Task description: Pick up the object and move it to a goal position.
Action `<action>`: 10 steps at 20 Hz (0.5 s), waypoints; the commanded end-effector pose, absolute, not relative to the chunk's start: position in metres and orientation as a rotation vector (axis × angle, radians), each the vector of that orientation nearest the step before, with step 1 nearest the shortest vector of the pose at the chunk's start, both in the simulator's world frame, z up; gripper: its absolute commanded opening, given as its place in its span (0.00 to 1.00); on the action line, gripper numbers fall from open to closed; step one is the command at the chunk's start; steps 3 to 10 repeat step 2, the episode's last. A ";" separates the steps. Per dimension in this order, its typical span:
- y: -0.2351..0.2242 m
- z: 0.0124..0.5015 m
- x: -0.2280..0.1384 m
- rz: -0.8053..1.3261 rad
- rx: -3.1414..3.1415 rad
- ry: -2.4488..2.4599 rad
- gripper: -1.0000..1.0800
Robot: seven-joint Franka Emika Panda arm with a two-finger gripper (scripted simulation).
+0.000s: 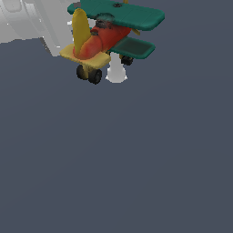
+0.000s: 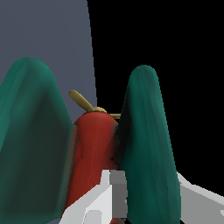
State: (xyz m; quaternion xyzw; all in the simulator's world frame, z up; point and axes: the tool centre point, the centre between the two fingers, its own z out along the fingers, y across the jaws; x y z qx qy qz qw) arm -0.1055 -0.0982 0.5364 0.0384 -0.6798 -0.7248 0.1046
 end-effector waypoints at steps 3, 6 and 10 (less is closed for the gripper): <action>-0.099 0.540 -0.105 -2.140 0.114 -2.004 0.00; -0.099 0.540 -0.105 -2.140 0.114 -2.004 0.00; -0.099 0.540 -0.105 -2.140 0.114 -2.004 0.00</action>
